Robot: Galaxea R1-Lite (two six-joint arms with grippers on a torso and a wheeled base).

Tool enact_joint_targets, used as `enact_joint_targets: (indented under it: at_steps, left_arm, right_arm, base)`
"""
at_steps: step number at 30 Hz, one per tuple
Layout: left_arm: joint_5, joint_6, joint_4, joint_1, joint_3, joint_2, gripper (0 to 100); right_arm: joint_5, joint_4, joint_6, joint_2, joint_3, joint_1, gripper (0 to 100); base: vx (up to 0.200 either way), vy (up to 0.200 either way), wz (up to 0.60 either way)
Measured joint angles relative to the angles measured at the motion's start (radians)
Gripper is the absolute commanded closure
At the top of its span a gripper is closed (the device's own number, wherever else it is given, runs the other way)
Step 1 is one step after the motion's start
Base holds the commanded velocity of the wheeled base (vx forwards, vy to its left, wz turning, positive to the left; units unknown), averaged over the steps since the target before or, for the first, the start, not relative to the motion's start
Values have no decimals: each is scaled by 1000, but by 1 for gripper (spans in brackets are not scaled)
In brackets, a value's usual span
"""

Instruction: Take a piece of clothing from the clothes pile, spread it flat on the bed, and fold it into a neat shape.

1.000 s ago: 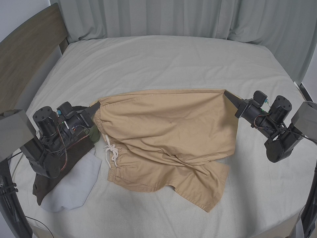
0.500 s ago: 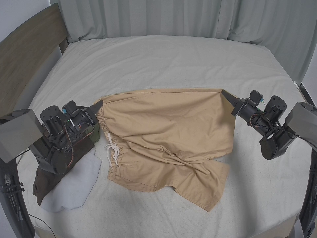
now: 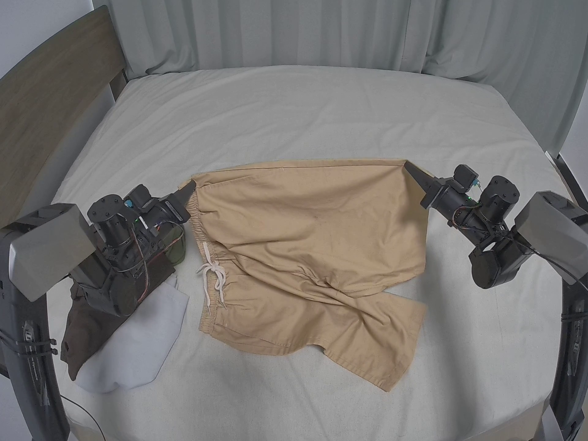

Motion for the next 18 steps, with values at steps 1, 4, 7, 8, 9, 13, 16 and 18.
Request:
enact_joint_targets:
  at_steps: [1,4,7,8,9,13,16,18]
  left_arm:
    - [3,-6,0,0,-10,7,100]
    - [16,-27,0,0,-33,27,100]
    - [24,-45,-1,1,-54,47,100]
    - [25,-48,0,1,-59,52,100]
    - [26,-50,0,2,-63,58,100]
    - [28,-54,0,4,-79,76,100]
    - [31,-55,0,4,-87,85,100]
    - [33,-56,0,5,-93,90,100]
  right_arm:
    - [-3,1,0,10,-21,-1,100]
    - [-6,19,4,35,-67,-1,100]
    - [-7,50,6,57,-112,-1,100]
    - [-7,60,6,62,-125,-2,100]
    - [-7,71,6,68,-141,-2,100]
    - [-9,119,6,88,-195,-2,100]
    - [-9,148,6,102,-237,-2,100]
    - [-10,163,6,111,-261,-2,100]
  base:
    - [0,0,0]
    - [0,0,0]
    - [0,0,0]
    - [0,0,0]
    - [0,0,0]
    - [0,0,0]
    - [0,0,0]
    - [0,0,0]
